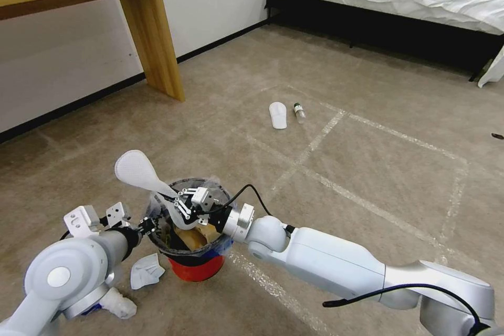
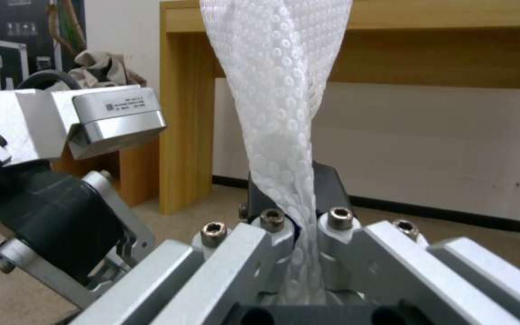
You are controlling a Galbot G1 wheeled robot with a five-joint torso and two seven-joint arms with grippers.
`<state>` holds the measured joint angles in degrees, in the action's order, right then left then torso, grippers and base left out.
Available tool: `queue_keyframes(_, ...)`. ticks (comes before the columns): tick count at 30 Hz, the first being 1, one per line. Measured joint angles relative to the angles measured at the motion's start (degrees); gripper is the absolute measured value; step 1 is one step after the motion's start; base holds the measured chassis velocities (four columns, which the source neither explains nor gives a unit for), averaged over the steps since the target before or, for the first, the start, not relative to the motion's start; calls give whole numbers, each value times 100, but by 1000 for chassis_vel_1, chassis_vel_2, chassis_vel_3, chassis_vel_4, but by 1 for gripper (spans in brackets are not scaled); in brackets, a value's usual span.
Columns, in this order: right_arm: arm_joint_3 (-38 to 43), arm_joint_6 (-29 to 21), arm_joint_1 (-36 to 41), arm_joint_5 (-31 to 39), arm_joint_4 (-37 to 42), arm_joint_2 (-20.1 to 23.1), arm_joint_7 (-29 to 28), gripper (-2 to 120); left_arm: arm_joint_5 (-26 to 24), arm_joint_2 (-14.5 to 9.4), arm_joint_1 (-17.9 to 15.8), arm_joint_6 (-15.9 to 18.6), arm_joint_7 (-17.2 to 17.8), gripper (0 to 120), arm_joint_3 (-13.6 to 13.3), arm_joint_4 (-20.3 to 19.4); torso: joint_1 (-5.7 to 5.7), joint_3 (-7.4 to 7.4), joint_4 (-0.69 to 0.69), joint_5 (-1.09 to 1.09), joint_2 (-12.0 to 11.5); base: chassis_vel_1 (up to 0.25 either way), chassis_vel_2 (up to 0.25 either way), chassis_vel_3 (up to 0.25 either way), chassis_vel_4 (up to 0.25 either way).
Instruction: Pick up the trash bin and place the garbage on the floor into it.
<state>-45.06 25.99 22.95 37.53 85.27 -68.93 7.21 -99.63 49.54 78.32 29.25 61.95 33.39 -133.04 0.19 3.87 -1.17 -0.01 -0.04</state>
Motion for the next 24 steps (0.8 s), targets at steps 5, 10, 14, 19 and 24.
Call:
queue_keyframes(5,0,12,21,-15,-11,32,-2,0,-4,8,30,-3,15,4,22,-27,0,0,0,0,0,0,0,0,0)
queue_keyframes(10,-1,71,98,-112,-23,67,-102,0,-11,11,36,-2,16,4,27,-35,0,0,0,0,0,0,0,0,0)
queue_keyframes(14,1,103,147,-141,-32,116,-145,8,-7,5,40,-2,20,4,34,-35,0,0,0,0,0,0,0,0,0)
queue_keyframes(19,25,110,168,-173,-32,166,-162,23,-16,-15,40,-2,20,4,41,-30,1,0,0,0,0,0,0,0,0)
queue_keyframes(24,41,110,170,-177,-33,228,-176,41,-52,-54,-7,-6,23,4,66,15,1,0,0,0,0,0,0,0,0)
